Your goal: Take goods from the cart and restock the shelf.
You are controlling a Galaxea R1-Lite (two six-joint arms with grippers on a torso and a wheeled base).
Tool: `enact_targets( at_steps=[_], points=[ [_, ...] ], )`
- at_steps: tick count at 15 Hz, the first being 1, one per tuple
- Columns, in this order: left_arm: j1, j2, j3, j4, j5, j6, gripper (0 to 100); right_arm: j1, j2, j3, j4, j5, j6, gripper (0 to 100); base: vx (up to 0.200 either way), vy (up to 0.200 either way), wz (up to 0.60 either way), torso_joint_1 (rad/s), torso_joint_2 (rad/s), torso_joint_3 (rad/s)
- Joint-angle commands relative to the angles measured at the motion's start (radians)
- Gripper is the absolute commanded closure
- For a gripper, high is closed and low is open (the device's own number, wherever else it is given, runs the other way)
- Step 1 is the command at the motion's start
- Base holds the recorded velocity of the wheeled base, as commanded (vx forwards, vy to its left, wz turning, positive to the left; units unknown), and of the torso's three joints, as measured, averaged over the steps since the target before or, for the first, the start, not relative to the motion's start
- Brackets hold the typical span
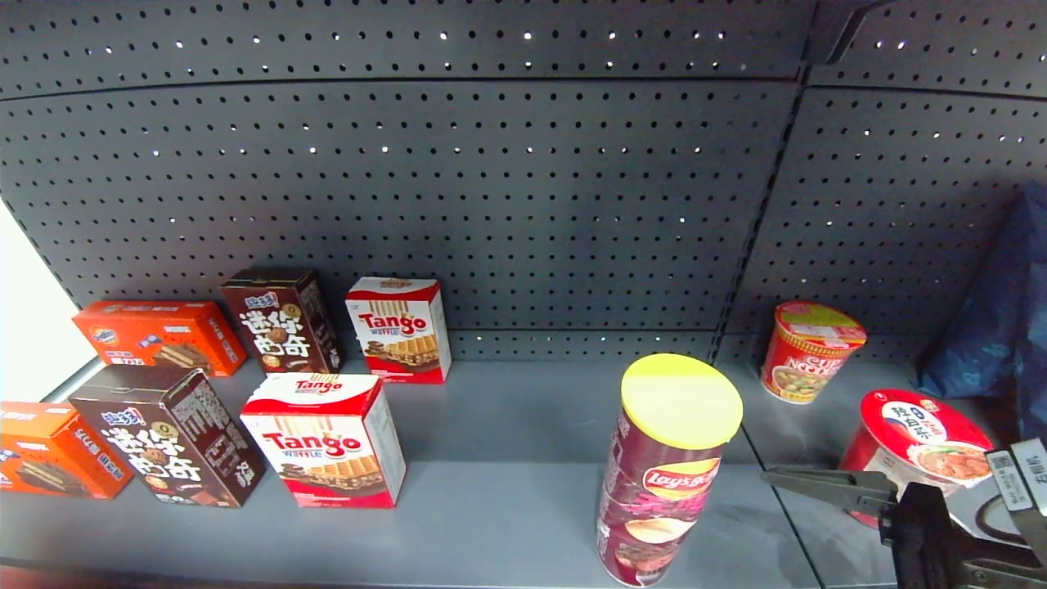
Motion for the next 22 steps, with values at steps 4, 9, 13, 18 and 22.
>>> enact_targets(
  at_steps=[4,9,13,18,22],
  points=[
    [-0.016,0.147,-0.054,-0.022,-0.074,0.051,100,0.074,-0.351,-0.181,0.518,-0.169,-0.001,0,0.0,0.0,0.0,0.0,0.0,0.0],
    [-0.067,0.233,-0.062,-0.08,-0.119,0.054,100,0.074,-0.448,-0.254,0.665,-0.304,0.009,0,0.0,0.0,0.0,0.0,0.0,0.0],
    [-0.116,0.308,-0.089,-0.103,-0.122,0.048,100,0.074,-0.417,-0.287,0.662,-0.426,0.07,0,0.0,0.0,0.0,0.0,0.0,0.0],
    [-0.209,0.473,-0.135,-0.271,-0.123,0.048,100,0.068,-0.425,-0.297,0.659,-0.487,0.079,0,0.0,0.0,0.0,0.0,0.0,0.0],
    [-0.225,0.598,-0.138,-0.306,-0.111,0.054,100,0.002,-0.472,-0.27,0.664,-0.488,0.096,0,0.0,0.0,0.0,0.0,0.0,0.0]
  ],
)
